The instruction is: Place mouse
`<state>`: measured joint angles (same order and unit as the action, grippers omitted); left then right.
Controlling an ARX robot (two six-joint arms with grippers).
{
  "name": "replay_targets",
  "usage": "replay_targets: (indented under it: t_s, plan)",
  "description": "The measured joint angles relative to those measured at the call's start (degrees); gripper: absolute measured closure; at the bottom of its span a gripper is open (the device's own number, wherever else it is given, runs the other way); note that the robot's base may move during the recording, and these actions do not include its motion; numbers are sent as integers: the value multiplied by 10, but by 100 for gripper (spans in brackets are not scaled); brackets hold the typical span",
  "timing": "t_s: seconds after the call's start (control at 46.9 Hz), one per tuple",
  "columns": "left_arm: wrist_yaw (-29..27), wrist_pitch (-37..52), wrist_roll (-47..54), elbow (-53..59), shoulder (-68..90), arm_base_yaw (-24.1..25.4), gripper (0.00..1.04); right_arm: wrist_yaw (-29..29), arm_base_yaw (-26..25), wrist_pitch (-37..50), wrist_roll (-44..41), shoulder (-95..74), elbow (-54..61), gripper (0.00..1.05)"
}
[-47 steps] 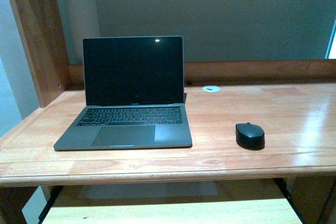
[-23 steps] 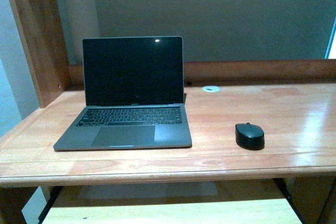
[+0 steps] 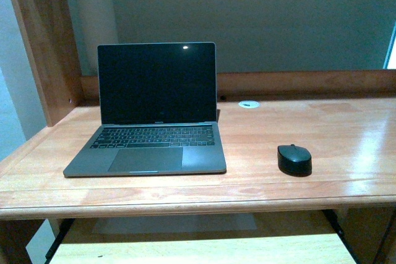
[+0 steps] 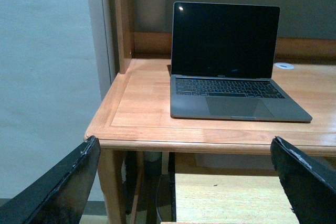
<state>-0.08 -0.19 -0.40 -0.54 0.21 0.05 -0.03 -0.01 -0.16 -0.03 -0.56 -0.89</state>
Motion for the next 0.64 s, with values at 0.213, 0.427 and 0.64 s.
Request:
replay_targets:
  t_s: [0.213, 0.427, 0.64]
  plan:
    - [0, 0, 0, 0, 0, 0, 7, 0, 0, 0, 0, 0, 0, 7]
    - [0, 0, 0, 0, 0, 0, 7, 0, 0, 0, 0, 0, 0, 7]
    - [0, 0, 0, 0, 0, 0, 7, 0, 0, 0, 0, 0, 0, 7]
